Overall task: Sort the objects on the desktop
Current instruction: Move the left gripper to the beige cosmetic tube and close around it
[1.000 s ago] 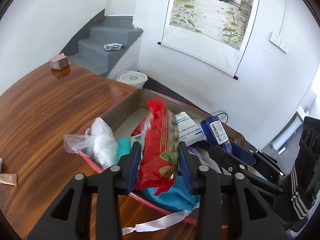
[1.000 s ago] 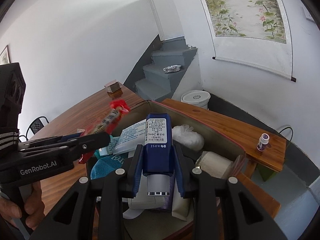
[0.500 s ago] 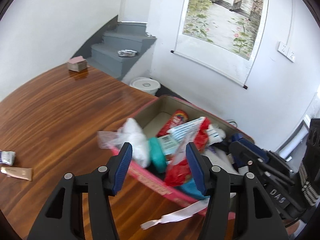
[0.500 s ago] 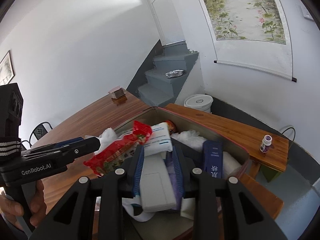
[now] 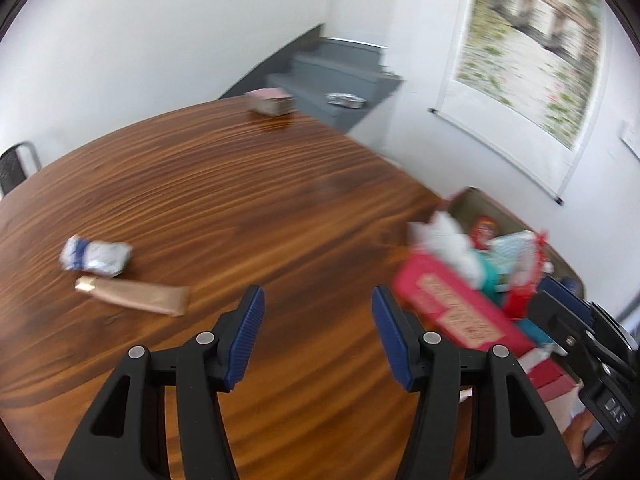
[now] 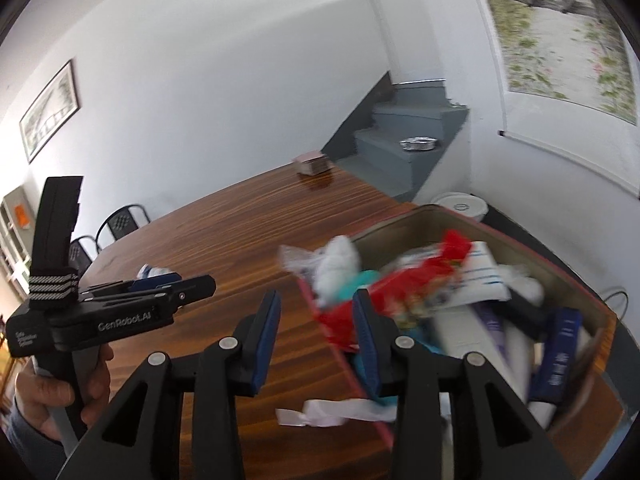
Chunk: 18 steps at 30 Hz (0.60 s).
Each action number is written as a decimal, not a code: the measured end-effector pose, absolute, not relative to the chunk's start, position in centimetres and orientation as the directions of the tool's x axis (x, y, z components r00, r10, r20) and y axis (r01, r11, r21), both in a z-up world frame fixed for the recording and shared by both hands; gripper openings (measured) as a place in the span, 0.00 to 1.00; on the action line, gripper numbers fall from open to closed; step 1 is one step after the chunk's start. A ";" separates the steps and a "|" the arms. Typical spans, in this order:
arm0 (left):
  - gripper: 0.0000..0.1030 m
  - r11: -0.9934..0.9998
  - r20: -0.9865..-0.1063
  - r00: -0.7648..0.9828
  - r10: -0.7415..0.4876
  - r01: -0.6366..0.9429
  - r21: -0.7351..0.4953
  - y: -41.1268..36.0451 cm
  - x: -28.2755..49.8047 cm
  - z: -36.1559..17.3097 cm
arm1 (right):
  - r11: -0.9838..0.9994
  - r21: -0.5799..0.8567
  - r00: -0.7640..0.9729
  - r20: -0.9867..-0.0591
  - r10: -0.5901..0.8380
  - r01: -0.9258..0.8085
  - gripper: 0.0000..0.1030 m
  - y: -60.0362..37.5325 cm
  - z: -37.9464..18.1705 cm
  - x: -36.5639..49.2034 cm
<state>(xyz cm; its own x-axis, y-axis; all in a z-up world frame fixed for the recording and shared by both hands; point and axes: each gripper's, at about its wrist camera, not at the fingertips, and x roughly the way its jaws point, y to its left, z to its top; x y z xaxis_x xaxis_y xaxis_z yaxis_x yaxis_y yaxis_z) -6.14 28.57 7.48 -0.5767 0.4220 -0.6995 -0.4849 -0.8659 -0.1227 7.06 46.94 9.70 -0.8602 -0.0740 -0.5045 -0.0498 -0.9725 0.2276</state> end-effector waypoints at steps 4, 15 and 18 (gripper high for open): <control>0.58 -0.899 -0.712 -0.591 0.378 -0.418 -0.130 25.3 -8.0 6.7 | -0.975 0.221 -0.846 -0.519 -0.120 0.003 0.45 44.4 9.2 5.8; 0.58 -0.946 -0.769 -0.585 0.259 -0.315 -0.078 19.1 -14.5 3.5 | -0.968 0.232 -0.786 -0.579 -0.215 0.093 0.45 39.8 6.8 2.9; 0.58 -0.960 -0.764 -0.597 0.245 -0.260 -0.104 16.2 -15.2 3.1 | -0.967 0.230 -0.776 -0.589 -0.226 0.107 0.45 39.4 6.4 2.6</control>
